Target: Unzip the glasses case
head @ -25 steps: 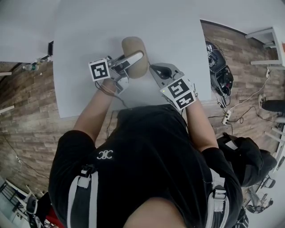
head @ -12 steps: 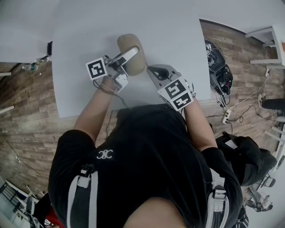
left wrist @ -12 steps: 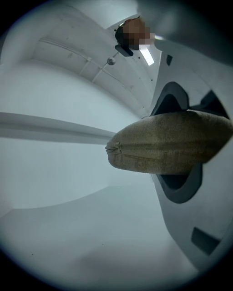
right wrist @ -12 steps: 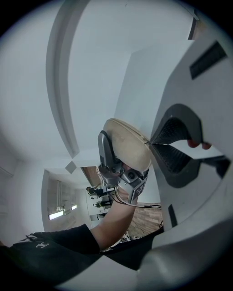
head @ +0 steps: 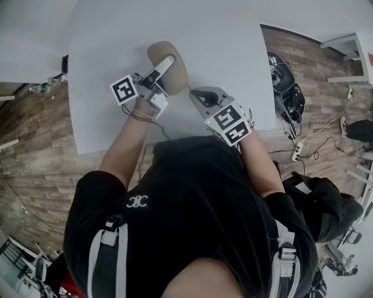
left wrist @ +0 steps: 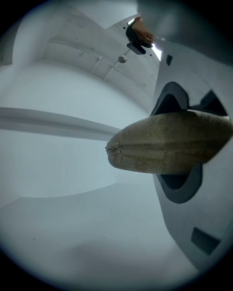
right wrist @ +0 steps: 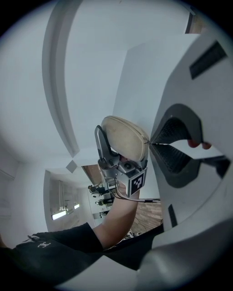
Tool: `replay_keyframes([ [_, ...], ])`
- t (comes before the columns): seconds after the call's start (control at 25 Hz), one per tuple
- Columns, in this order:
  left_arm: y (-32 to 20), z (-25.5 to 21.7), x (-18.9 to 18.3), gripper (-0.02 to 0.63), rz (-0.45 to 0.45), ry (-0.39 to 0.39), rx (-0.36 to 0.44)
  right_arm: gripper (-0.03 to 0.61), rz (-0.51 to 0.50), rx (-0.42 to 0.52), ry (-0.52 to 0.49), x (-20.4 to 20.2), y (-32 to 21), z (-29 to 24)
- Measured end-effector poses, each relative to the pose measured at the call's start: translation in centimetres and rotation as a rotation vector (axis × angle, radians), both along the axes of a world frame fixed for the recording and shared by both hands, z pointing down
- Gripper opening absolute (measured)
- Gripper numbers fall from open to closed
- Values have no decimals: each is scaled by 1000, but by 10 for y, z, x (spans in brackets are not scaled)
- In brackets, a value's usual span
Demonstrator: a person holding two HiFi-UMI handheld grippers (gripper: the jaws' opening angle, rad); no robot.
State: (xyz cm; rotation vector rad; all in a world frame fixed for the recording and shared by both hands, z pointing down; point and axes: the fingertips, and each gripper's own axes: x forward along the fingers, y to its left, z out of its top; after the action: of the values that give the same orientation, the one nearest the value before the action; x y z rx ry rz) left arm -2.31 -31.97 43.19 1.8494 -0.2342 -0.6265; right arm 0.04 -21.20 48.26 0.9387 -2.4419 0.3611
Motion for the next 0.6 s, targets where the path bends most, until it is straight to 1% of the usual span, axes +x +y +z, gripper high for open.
replay_keyframes([
  [0.12,-7,0,-2,287,-48,23,-22,20,-8,-7,-11,-4,0,0],
  [0.2,-10,-1,-3,287,-64,35,-31,20,-14,-10,-13,-8,1,0],
  [0.4,-10,-4,-3,287,-61,41,-31,20,-29,-22,-25,-14,7,1],
  [0.6,-10,-2,-3,287,-61,58,-47,20,-67,-32,-28,-28,14,4],
])
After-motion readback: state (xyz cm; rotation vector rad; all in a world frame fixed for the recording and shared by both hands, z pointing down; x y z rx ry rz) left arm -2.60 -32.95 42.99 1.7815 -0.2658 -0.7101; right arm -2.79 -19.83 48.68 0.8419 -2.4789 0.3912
